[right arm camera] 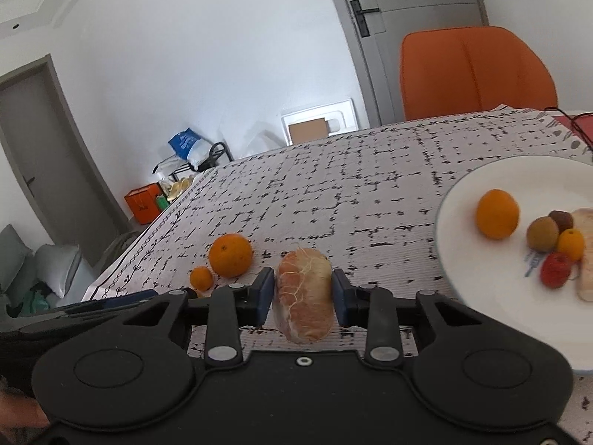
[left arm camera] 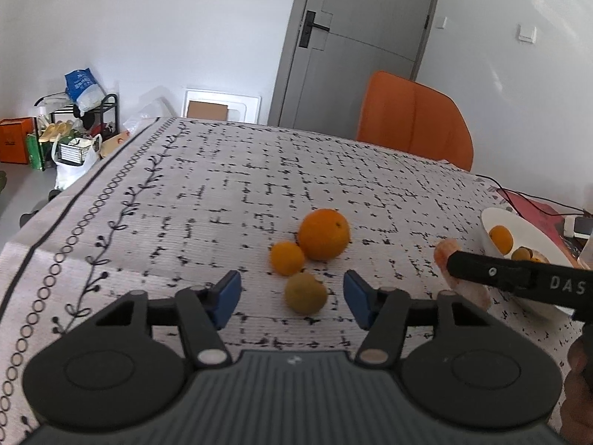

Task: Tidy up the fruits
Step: 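Grasp a second small brown fruit with the left tool while the right tool holds the pomelo segment, then carry both fruits to the white plate and open both tools to release them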

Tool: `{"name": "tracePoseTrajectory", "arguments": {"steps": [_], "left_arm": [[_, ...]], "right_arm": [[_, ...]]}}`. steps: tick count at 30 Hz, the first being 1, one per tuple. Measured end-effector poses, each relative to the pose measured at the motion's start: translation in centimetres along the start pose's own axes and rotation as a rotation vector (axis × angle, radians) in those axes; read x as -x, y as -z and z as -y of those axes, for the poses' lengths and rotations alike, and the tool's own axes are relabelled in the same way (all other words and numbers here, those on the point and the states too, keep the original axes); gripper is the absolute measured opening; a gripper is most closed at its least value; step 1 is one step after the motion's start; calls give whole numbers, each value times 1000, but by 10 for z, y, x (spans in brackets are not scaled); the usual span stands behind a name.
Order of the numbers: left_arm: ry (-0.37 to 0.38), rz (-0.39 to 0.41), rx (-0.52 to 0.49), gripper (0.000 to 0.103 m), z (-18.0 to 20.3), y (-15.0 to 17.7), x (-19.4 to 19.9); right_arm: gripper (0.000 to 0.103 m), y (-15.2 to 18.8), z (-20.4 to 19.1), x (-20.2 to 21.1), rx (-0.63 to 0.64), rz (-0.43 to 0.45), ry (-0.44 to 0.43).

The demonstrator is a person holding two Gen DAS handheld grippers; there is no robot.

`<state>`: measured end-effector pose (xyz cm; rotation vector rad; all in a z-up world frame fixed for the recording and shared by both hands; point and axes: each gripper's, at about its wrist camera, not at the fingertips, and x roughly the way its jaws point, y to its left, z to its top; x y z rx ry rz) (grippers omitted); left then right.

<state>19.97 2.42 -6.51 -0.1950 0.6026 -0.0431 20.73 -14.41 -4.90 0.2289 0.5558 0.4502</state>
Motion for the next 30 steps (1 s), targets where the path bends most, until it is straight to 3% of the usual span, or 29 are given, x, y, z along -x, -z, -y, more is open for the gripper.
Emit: {"name": "tracePoseTrajectory", "arguments": {"steps": [5, 7, 9, 30], "left_arm": [[-6, -28, -23, 55, 9, 3, -12], [-4, -33, -23, 44, 11, 3, -15], [-10, -37, -27, 26, 14, 3, -17], [69, -7, -105, 26, 80, -7, -5]], "right_arm": [[32, -2, 9, 9, -14, 19, 9], [32, -3, 13, 13, -20, 29, 12], [32, -4, 17, 18, -27, 41, 18], [32, 3, 79, 66, -121, 119, 107]]}}
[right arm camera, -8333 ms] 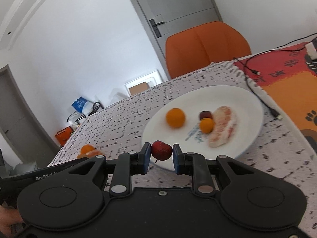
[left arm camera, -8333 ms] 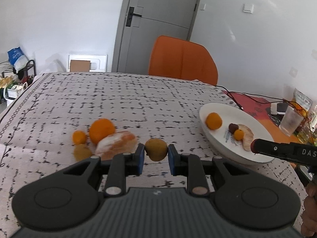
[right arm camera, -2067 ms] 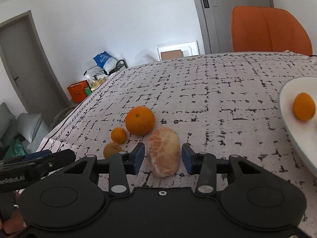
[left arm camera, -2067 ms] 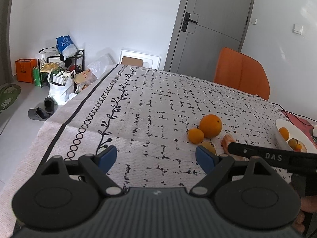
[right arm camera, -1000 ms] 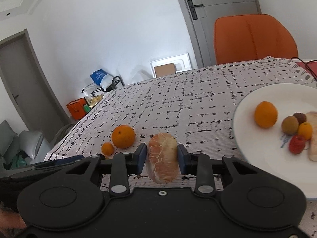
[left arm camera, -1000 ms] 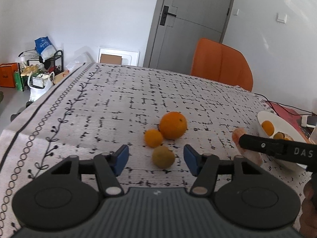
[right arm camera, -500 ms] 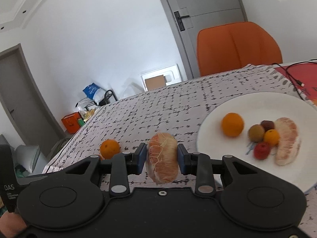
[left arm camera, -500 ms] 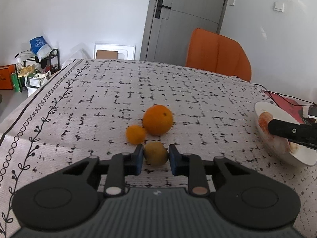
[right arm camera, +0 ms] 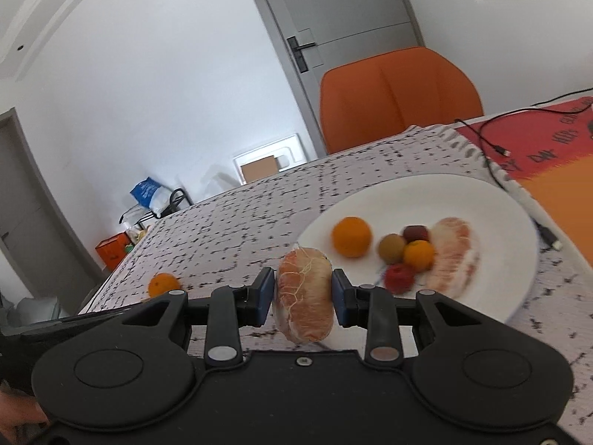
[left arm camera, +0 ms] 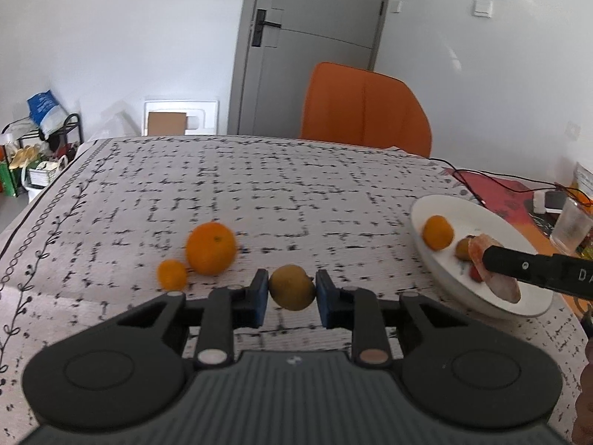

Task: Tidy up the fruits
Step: 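Carry both fruits to the white plate and open both tools to release them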

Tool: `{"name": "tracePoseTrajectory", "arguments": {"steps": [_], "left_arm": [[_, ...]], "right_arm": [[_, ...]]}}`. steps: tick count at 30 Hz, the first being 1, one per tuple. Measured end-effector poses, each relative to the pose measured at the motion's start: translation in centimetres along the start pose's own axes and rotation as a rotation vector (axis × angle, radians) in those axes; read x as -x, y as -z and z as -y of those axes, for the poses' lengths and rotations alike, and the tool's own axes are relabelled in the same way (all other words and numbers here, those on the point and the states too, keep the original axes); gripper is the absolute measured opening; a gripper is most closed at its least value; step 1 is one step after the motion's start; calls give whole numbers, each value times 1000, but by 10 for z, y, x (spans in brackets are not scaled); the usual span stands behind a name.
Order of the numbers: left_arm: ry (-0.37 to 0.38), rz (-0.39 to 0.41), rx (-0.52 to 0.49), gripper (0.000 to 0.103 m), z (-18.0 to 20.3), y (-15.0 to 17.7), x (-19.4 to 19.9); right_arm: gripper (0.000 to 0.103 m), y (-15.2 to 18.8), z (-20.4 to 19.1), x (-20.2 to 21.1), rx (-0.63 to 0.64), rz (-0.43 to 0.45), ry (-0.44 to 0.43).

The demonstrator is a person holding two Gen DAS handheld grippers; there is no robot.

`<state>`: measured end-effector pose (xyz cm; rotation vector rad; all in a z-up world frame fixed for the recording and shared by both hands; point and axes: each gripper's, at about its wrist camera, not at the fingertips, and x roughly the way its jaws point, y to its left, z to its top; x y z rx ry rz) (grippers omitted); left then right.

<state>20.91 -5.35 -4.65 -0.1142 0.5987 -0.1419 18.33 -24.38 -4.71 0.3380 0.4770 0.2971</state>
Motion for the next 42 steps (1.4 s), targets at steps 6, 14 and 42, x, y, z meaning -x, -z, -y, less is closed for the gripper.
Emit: {"name": "tracePoseTrajectory", "arguments": {"steps": [6, 14, 42], "left_arm": [[23, 3, -30, 26, 21, -3, -1], [54, 8, -70, 26, 46, -6, -4], [154, 4, -184, 26, 117, -19, -30]], "right_arm": [[32, 2, 18, 9, -26, 13, 23], [32, 4, 38, 18, -55, 25, 42], [39, -3, 96, 47, -150, 116, 165]]}}
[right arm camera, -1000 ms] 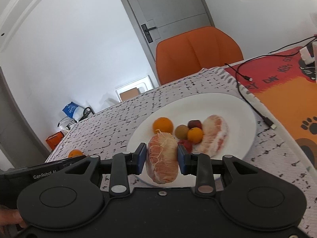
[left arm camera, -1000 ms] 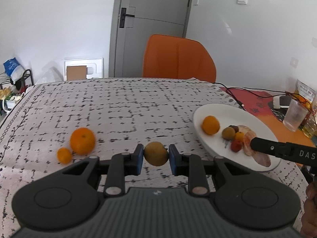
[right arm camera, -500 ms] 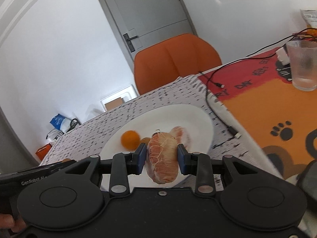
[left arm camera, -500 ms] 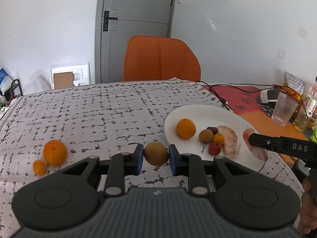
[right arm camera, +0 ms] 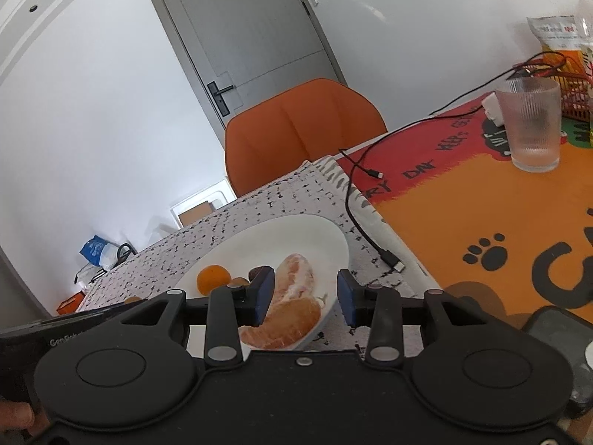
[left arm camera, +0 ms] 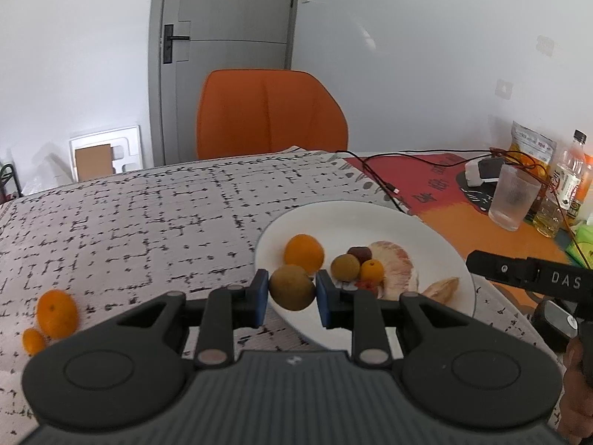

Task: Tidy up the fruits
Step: 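Carry both fruits to the white plate and open both tools to release them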

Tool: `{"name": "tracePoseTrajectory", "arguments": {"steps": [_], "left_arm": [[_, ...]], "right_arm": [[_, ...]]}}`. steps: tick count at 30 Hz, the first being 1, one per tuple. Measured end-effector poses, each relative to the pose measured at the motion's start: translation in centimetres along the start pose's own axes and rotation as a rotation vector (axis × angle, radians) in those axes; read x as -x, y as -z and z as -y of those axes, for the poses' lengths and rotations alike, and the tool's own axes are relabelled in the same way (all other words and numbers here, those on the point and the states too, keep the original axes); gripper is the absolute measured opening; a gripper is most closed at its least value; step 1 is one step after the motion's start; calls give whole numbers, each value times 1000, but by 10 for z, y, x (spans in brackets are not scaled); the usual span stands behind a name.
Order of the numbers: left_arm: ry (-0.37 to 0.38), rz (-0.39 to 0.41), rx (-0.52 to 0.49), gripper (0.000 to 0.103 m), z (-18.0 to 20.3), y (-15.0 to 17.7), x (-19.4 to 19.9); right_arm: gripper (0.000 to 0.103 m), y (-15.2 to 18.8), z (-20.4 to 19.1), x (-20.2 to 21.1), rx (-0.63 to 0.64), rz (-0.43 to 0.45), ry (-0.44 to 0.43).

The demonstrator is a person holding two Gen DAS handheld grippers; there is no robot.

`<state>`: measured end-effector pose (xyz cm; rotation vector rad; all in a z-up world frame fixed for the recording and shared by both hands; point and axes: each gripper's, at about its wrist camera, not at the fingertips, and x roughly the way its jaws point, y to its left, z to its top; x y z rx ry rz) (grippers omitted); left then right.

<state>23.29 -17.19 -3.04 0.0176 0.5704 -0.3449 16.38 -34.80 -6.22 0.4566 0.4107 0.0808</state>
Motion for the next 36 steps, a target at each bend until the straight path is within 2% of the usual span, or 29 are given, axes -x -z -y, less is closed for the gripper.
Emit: {"name": "tracePoseTrajectory", "arguments": {"steps": [4, 10, 14, 17, 20, 23, 26, 29, 31, 35, 36], "left_arm": [[11, 3, -7, 26, 6, -3, -3], [-2, 7, -8, 34, 4, -2, -1], [-29, -8, 1, 55, -4, 1, 3], [-46, 5, 10, 65, -12, 3, 11], [-60, 0, 20, 79, -20, 5, 16], [-77, 3, 21, 84, -27, 7, 23], [-85, -7, 36, 89, -35, 9, 28], [-78, -15, 62, 90, -44, 10, 33], [-87, -12, 72, 90, -49, 11, 37], [-115, -21, 101, 90, -61, 13, 44], [-118, -23, 110, 90, -64, 14, 46]], "right_arm": [[39, 0, 2, 2, -8, 0, 0], [39, 0, -1, 1, -7, -3, -14], [45, 2, -5, 0, -3, -5, -21], [46, 3, -8, -1, 1, -12, -29], [47, 6, -14, -2, 10, -21, -36], [51, 10, -21, -4, 20, -36, -44], [56, 12, -28, -5, 30, -45, -43], [62, 14, -34, -3, 43, -46, -42], [74, 15, -40, -1, 54, -40, -38], [85, 18, -51, 2, 76, -35, -45], [92, 19, -54, 3, 79, -33, -45]]}}
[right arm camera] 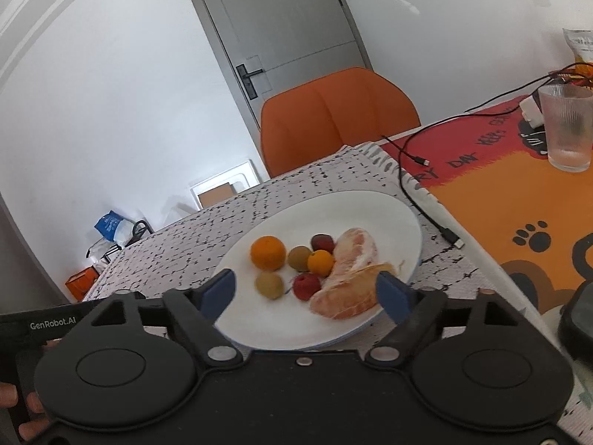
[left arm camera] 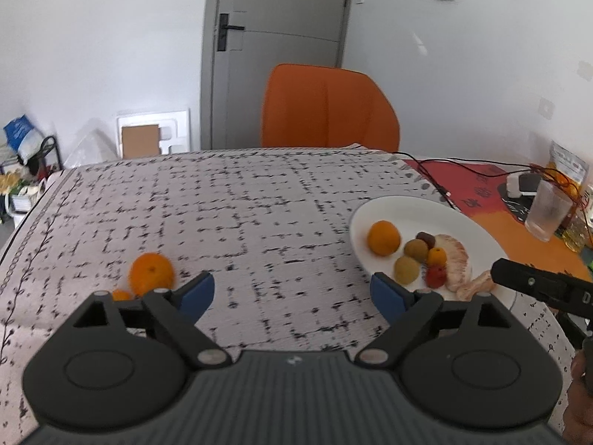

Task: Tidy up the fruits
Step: 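Carry both fruits to the white plate and open both tools to release them, then withdraw both open tools toward the remaining oranges on the table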

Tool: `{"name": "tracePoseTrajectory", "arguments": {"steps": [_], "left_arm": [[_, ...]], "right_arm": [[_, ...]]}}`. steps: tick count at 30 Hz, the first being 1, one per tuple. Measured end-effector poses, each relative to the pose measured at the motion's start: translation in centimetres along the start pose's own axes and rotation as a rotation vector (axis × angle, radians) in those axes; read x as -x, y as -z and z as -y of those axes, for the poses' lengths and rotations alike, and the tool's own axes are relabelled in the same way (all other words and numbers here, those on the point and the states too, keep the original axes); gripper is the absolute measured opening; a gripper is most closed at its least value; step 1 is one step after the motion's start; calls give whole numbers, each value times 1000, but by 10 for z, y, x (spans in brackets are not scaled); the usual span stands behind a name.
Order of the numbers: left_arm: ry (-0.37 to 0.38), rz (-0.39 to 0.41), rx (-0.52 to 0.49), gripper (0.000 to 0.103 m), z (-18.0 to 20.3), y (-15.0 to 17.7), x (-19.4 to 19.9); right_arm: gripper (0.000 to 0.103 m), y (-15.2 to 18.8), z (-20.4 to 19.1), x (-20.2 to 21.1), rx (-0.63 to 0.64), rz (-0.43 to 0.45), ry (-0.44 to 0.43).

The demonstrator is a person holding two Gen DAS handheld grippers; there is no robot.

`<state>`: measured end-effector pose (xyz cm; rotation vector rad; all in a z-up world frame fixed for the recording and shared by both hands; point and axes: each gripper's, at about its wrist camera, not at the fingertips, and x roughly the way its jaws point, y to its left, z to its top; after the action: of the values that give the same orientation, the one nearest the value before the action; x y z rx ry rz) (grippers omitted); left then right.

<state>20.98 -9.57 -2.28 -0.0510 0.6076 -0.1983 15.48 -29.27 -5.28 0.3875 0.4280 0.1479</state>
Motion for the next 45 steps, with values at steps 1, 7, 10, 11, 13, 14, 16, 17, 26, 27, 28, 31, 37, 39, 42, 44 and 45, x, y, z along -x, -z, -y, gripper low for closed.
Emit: {"name": "tracePoseTrajectory", "arguments": {"steps": [1, 7, 10, 11, 13, 14, 16, 17, 26, 27, 28, 31, 37, 39, 42, 44, 45], "left_arm": [[-5, 0, 10, 90, -3, 0, 2], [-34, 38, 66, 102, -24, 2, 19], [-37, 48, 87, 103, -34, 2, 25], [-38, 52, 91, 103, -37, 2, 28], [-35, 62, 100, 103, -43, 3, 32], [-36, 73, 107, 103, -46, 3, 35], [-38, 90, 121, 103, -52, 4, 40], [-34, 94, 128, 103, -55, 4, 41], [-64, 133, 178, 103, -82, 4, 61], [-71, 133, 182, 103, -84, 4, 63], [-78, 131, 186, 103, -87, 5, 64], [-90, 131, 201, 103, -96, 6, 67], [-115, 135, 228, 103, -114, 12, 70], [-129, 134, 226, 103, -117, 13, 70], [-142, 124, 225, 103, -123, 15, 69], [-152, 112, 231, 103, -126, 16, 66], [-148, 106, 233, 103, -128, 17, 65]], "right_arm": [[100, 0, -3, 1, 4, 4, 4], [103, 1, -16, 2, 24, 31, 10], [103, 1, -21, 1, 14, 30, -11], [103, 2, -23, 0, 14, 26, -15], [103, 3, -29, 1, 24, 23, -16], [103, 4, -32, 1, 33, 25, -14], [103, 6, -38, 1, 49, 29, -18], [103, 6, -40, 0, 53, 27, -25], [103, 10, -60, -3, 89, 14, -76], [103, 11, -63, -3, 95, 13, -82], [103, 11, -65, -4, 97, 13, -87], [103, 12, -70, -6, 101, 12, -104], [103, 15, -85, -12, 127, -5, -130], [103, 16, -90, -14, 137, -13, -144], [103, 17, -98, -19, 156, -31, -158], [103, 17, -104, -25, 165, -48, -166], [103, 18, -105, -27, 166, -52, -170]]}}
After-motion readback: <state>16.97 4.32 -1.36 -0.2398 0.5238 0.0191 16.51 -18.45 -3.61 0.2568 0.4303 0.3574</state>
